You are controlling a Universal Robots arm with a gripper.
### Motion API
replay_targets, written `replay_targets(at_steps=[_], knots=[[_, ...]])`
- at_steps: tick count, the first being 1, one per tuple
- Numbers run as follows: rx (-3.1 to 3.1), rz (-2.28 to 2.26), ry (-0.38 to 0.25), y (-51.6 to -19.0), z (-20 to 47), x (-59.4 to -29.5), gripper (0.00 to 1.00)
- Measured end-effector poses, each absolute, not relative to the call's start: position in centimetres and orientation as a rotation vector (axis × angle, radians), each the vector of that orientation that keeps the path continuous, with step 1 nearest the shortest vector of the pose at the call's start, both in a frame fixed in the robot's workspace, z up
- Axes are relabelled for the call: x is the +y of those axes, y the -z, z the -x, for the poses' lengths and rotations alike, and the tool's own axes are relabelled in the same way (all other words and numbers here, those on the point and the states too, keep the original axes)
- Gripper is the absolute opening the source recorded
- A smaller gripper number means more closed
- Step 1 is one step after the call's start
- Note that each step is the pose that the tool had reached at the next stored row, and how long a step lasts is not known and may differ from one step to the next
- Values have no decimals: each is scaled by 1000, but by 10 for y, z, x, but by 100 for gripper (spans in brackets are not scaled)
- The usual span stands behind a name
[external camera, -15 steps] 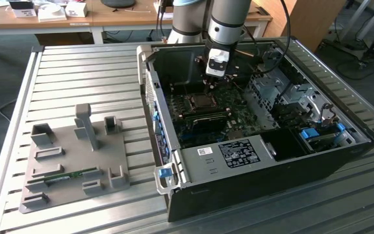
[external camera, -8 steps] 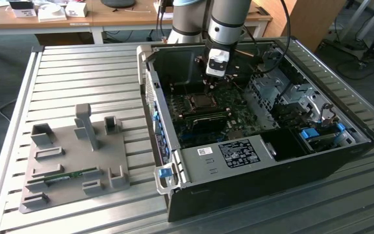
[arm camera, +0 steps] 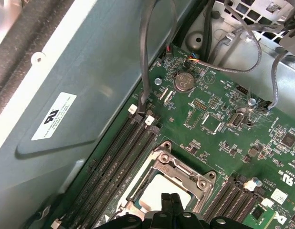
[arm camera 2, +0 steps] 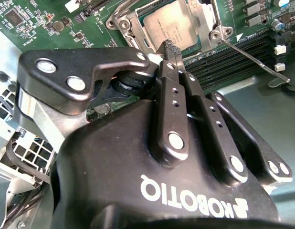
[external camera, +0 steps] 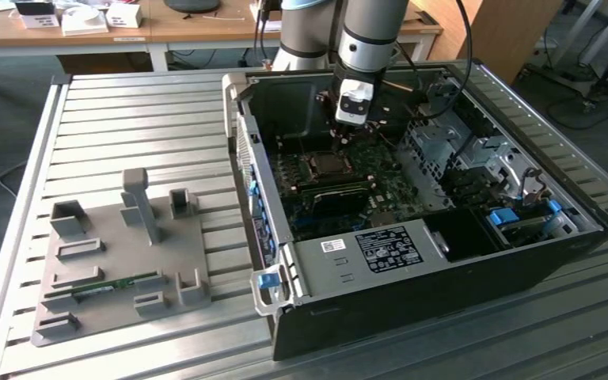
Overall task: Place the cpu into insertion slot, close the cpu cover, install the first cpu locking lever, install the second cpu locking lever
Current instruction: 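Close the cpu cover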
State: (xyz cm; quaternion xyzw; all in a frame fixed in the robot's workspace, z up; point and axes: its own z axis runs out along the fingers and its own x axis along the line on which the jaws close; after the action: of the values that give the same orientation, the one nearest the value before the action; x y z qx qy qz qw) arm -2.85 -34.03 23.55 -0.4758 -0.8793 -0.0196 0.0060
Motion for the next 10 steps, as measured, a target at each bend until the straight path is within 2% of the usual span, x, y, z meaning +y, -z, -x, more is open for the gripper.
replay_targets(at_steps=[10], knots=[[-2760, 1473, 61, -236, 28, -340, 11]])
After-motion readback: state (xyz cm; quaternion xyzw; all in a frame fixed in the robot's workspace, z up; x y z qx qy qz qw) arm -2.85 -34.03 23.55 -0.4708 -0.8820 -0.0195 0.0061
